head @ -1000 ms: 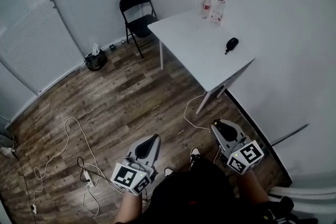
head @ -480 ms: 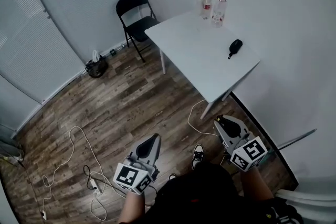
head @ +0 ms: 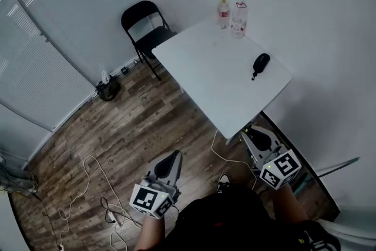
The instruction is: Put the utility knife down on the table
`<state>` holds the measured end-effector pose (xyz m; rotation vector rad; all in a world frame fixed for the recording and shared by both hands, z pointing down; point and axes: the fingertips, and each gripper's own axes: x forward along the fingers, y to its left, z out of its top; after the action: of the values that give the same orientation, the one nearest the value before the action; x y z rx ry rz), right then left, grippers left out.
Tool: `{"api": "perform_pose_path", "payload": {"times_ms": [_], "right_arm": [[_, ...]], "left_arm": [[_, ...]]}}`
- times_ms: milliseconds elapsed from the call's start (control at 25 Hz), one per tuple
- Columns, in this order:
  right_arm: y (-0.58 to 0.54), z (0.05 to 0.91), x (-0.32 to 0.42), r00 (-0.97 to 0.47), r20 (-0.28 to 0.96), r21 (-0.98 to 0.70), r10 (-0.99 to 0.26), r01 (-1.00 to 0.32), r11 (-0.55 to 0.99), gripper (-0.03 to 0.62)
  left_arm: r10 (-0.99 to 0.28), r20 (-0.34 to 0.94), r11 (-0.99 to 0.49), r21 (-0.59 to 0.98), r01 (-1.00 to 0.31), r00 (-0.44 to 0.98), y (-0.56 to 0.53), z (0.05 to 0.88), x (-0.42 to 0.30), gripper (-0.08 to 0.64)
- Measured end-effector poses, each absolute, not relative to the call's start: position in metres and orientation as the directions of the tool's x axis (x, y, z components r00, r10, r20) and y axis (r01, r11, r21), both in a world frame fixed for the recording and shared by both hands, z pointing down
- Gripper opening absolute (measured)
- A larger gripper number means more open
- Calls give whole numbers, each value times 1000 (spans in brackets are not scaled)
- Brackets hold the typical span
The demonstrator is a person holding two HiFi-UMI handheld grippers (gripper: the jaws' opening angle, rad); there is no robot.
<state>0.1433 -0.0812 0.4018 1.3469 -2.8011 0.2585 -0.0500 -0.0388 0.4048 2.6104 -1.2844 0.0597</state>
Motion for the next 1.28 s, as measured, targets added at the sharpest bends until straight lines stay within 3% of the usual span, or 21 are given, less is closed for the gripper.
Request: {"api": "perform_pose_path", "payload": {"times_ms": [280, 560, 1280], "right_arm": [[-132, 420, 194, -632, 108, -155, -767, -773, 615, 69], [-162, 439, 215, -603, 133, -211, -786, -792, 573, 69], [-253, 432, 160, -393, 261, -148, -882, -919, 366, 69]], "left_arm": [[-770, 159, -600, 150, -786, 618, -101, 404, 10, 23], [-751, 204, -611, 147, -778, 628, -139, 416, 25, 23], [-591, 138, -774, 183, -607, 795, -292, 422, -26, 23]]}}
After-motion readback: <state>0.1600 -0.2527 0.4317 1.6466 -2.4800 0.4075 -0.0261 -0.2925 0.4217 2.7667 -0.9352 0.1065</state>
